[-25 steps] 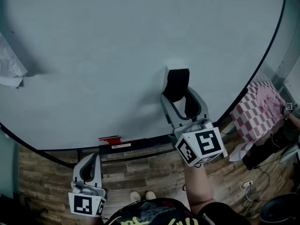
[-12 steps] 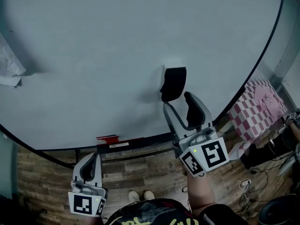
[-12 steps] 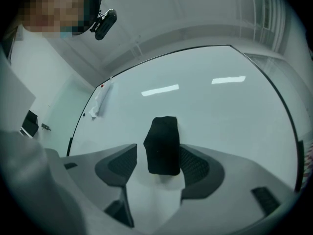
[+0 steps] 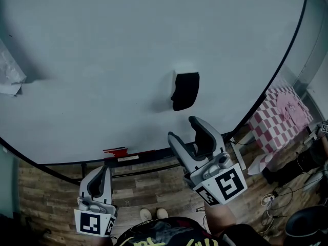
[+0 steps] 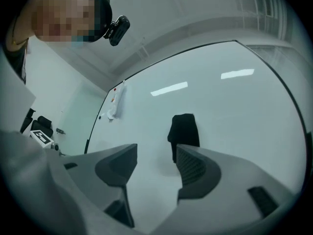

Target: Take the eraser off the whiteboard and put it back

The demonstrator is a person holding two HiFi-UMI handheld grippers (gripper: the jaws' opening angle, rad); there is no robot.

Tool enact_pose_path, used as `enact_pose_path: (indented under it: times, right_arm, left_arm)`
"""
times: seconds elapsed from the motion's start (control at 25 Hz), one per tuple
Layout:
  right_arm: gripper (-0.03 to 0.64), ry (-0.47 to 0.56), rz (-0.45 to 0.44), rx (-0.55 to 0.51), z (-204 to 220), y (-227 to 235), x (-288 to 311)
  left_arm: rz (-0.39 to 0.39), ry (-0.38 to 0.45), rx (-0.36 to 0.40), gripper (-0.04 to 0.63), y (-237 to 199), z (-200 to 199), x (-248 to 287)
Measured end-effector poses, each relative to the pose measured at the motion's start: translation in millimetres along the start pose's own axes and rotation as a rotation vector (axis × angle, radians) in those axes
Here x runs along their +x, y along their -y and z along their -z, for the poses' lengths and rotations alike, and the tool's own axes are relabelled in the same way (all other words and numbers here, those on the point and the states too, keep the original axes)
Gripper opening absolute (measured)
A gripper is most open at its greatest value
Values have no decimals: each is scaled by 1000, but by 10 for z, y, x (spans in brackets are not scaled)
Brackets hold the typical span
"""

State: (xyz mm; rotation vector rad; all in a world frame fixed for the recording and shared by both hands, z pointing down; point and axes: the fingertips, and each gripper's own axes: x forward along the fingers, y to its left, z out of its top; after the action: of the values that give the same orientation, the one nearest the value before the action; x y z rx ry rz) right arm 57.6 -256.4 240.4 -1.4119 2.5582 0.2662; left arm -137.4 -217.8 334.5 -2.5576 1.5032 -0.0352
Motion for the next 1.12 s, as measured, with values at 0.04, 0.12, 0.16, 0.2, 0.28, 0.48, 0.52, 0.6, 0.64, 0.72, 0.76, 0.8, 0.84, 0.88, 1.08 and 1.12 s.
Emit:
enact_pose_path:
  times: [0.04, 0.12, 0.16, 0.2, 0.28, 0.48, 0.52, 0.6, 0.64, 0.72, 0.76, 0.8, 0.84, 0.88, 1.08, 1.12]
  right_arm:
    - [255, -8, -12, 2, 28, -41, -12]
    - [255, -24, -29, 1, 92, -105, -31]
    - [255, -32, -36, -2, 127, -130, -40]
    - [255, -40, -43, -4, 163, -153, -50]
    - [251, -57, -57, -5, 231, -195, -73]
    - [230, -88, -89, 1, 381, -304, -125]
    - [227, -95, -96, 1, 409, -323, -134]
    - [219, -105, -107, -5, 463, -358, -153]
    - [213, -109, -112, -7, 489, -373, -163]
    - [184, -102, -120, -8, 513, -402, -171]
    - [171, -86, -123, -5, 498, -416, -161]
    - [164, -65, -125, 0, 470, -430, -145]
    - [155, -47, -127, 5, 446, -441, -131]
    - [142, -37, -129, 7, 436, -449, -123]
    - [72, -49, -145, 15, 496, -466, -128]
    - [63, -62, -148, 16, 531, -466, -135]
  left_arm:
    - [1, -2, 1, 6, 3, -1, 2]
    - [2, -5, 2, 6, 3, 0, 6]
    - [2, -6, 2, 6, 5, 0, 6]
    - [1, -5, 2, 6, 10, -2, 6]
    - [-1, -5, -11, 6, 30, -6, 7]
    - [-5, -34, -55, 6, 73, 27, 18]
    - [-4, -35, -55, 6, 77, 26, 21]
    - [-3, -34, -54, 6, 87, 19, 26]
    - [-3, -33, -55, 6, 94, 15, 29]
    - [-1, -33, -54, 6, 108, 15, 36]
    - [-1, -33, -53, 6, 111, 16, 40]
    - [0, -34, -53, 6, 110, 17, 45]
    - [-1, -34, -53, 6, 107, 17, 49]
    - [-3, -33, -54, 6, 105, 16, 54]
    - [2, -22, -34, 6, 122, 5, 88]
    - [4, -17, -21, 6, 122, 3, 93]
